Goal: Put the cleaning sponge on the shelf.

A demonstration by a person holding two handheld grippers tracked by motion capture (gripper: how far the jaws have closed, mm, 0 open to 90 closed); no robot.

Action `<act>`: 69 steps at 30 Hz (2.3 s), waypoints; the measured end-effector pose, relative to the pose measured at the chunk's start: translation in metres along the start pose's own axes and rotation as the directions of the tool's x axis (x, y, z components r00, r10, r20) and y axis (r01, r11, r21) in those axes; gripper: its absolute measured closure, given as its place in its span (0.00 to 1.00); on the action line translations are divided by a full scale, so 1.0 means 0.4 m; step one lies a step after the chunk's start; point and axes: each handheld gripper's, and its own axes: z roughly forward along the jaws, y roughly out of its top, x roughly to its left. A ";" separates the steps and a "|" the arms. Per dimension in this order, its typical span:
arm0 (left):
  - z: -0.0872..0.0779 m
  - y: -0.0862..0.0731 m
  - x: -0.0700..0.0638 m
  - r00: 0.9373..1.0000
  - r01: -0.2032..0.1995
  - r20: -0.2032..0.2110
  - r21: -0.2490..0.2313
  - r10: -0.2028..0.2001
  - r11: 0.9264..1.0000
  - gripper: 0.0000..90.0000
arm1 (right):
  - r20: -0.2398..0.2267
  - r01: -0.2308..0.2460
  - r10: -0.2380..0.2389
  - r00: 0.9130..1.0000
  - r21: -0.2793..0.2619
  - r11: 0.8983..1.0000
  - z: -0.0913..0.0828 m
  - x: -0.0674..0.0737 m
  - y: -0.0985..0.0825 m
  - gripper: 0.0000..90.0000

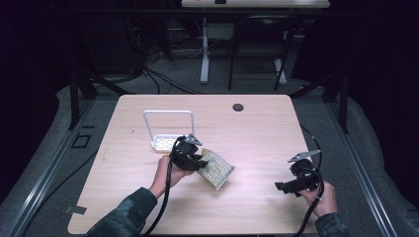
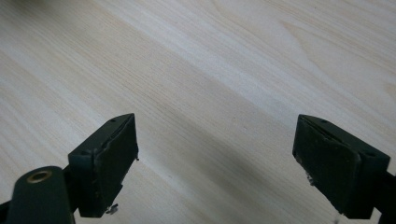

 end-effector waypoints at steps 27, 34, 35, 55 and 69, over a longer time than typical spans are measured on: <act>-0.100 -0.093 0.092 0.991 0.101 -0.087 -0.048 -0.105 0.994 0.75 | 0.001 -0.004 0.004 1.000 0.005 1.000 -0.001 0.003 0.001 0.15; -0.123 -0.110 0.117 0.984 0.130 -0.115 -0.070 -0.137 0.989 0.75 | -0.001 -0.002 0.002 1.000 0.003 1.000 0.000 0.003 0.001 0.15; -0.126 -0.112 0.121 0.983 0.132 -0.119 -0.072 -0.140 0.989 0.75 | 0.001 0.003 -0.003 1.000 0.004 1.000 0.000 0.002 0.000 0.15; -0.163 -0.151 0.226 0.927 0.263 -0.238 -0.140 -0.291 0.954 0.75 | 0.002 0.002 -0.002 1.000 -0.001 1.000 0.001 0.003 0.001 0.16; -0.130 -0.134 0.258 0.891 0.307 -0.286 -0.192 -0.352 0.932 0.75 | -0.003 -0.006 0.006 1.000 0.006 1.000 0.002 0.005 0.002 0.16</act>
